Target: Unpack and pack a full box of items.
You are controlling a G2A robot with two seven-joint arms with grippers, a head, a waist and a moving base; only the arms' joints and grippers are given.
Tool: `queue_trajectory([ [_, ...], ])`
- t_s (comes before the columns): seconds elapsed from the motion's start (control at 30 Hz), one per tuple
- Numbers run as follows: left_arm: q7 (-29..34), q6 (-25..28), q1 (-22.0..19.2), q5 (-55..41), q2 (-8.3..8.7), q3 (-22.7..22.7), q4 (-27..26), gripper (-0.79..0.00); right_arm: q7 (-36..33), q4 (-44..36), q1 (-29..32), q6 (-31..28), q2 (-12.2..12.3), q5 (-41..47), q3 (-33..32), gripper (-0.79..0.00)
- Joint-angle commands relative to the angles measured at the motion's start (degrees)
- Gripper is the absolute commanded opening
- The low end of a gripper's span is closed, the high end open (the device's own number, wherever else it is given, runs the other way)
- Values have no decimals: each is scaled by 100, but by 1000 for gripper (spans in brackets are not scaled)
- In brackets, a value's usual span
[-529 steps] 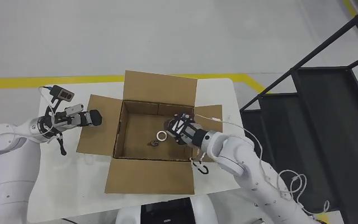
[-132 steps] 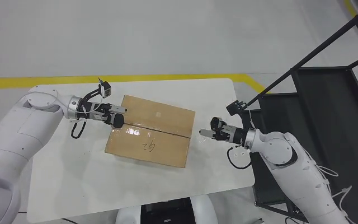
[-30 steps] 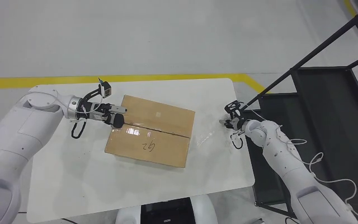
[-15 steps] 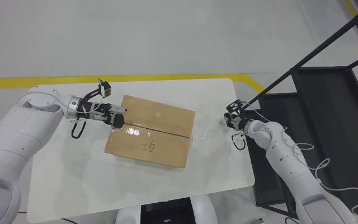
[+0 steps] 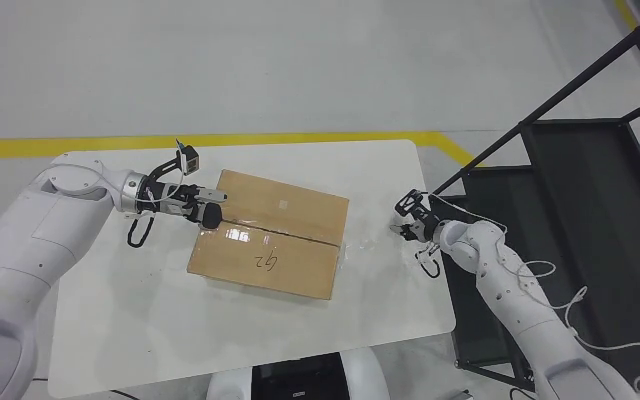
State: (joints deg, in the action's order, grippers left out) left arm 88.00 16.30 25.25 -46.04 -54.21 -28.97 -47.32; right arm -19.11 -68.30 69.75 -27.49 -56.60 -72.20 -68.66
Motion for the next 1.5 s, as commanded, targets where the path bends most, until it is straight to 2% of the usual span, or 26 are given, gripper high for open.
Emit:
queue_trajectory([
  [0.0, 0, 0, 0, 0, 0, 0, 0, 0, 270, 4, 25, -109, 1, -300, 81, 0],
  [0.33, 0, 0, 0, 0, 0, 0, 0, 0, 696, 521, -202, -509, -47, -273, 185, 0],
  [0.73, 0, 0, 0, 0, 0, 0, 0, 0, 450, 860, -521, -147, -196, -302, 490, -3],
  [0.8, 0, 0, 0, 0, 0, 0, 0, 0, 475, 894, -528, -141, -204, -319, 500, -74],
  [0.9, 0, 0, 0, 0, 0, 0, 0, 0, 498, 930, -537, -157, -214, -334, 512, -240],
  [0.93, 0, 0, 0, 0, 0, 0, 0, 0, 504, 935, -537, -159, -216, -337, 513, -397],
  [0.97, 0, 0, 0, 0, 0, 0, 0, 0, 513, 933, -536, -171, -219, -332, 515, -434],
  [1.0, 0, 0, 0, 0, 0, 0, 0, 0, 516, 930, -537, -186, -221, -331, 514, -508],
  [1.1, 0, 0, 0, 0, 0, 0, 0, 0, 504, 889, -530, -179, -223, -357, 511, -785],
  [1.47, 0, 0, 0, 0, 0, 0, 0, 0, 522, 543, -381, -10, -186, -554, 370, -785],
])
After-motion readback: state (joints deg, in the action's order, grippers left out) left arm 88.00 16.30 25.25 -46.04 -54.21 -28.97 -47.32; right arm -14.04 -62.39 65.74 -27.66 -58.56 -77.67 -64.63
